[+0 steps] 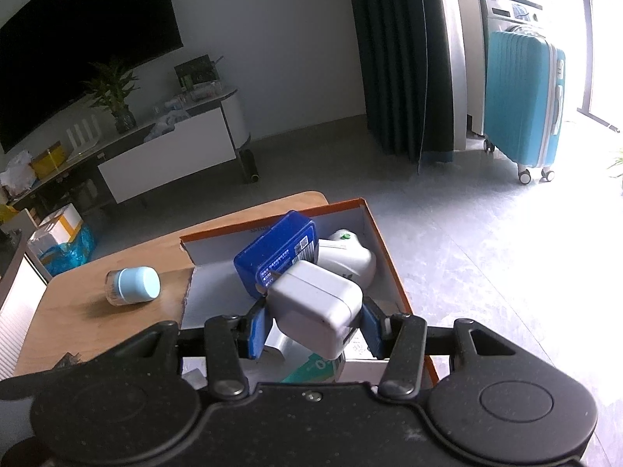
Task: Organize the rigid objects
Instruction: 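Carry the cube adapter and round-socket adapter over the white box with both tools, then open both tools to drop the two adapters into the box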
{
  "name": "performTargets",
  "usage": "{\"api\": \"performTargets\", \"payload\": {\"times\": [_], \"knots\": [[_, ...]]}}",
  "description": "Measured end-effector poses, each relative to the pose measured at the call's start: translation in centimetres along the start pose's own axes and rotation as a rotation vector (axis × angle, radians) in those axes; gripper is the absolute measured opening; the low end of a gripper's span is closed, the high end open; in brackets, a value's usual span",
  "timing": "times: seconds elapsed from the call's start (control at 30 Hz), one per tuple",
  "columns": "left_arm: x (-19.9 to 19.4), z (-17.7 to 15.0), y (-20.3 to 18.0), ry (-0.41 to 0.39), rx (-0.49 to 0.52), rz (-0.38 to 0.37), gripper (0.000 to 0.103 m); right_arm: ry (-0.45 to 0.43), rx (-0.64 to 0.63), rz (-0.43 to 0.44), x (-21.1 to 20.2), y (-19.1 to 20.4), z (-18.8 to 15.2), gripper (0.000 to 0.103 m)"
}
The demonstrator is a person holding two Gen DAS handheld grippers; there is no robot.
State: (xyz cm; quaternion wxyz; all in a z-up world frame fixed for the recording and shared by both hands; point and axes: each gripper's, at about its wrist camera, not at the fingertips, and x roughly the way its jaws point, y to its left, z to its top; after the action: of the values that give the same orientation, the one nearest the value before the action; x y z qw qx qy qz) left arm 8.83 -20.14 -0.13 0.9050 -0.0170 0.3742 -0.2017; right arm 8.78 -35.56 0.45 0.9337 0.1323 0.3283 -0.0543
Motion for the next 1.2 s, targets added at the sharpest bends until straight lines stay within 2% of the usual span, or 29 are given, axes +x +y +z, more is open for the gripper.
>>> {"api": "performTargets", "payload": {"times": [0.47, 0.87, 1.03, 1.1, 1.13, 1.2], "knots": [[0.8, 0.2, -0.6, 0.014, 0.012, -0.01, 0.056, 0.013, 0.006, 0.01, 0.6, -0.1, 0.1, 0.06], [1.3, 0.2, -1.0, 0.026, 0.011, -0.017, 0.056, -0.099, 0.087, 0.02, -1.2, -1.3, 0.6, 0.061], [1.8, 0.3, -0.9, 0.046, -0.013, -0.079, 0.056, -0.127, 0.091, 0.03, -1.7, -1.6, 0.7, 0.061], [1.6, 0.5, -0.9, 0.043, -0.023, -0.096, 0.065, -0.132, 0.096, 0.039, -1.9, -1.6, 0.7, 0.061], [1.6, 0.5, -0.7, 0.039, -0.033, -0.095, 0.078, -0.134, 0.095, 0.04, -1.9, -1.6, 0.7, 0.061], [1.1, 0.7, -0.6, 0.02, -0.041, -0.084, 0.081, -0.142, 0.092, 0.041, -2.1, -1.6, 0.6, 0.061]]}}
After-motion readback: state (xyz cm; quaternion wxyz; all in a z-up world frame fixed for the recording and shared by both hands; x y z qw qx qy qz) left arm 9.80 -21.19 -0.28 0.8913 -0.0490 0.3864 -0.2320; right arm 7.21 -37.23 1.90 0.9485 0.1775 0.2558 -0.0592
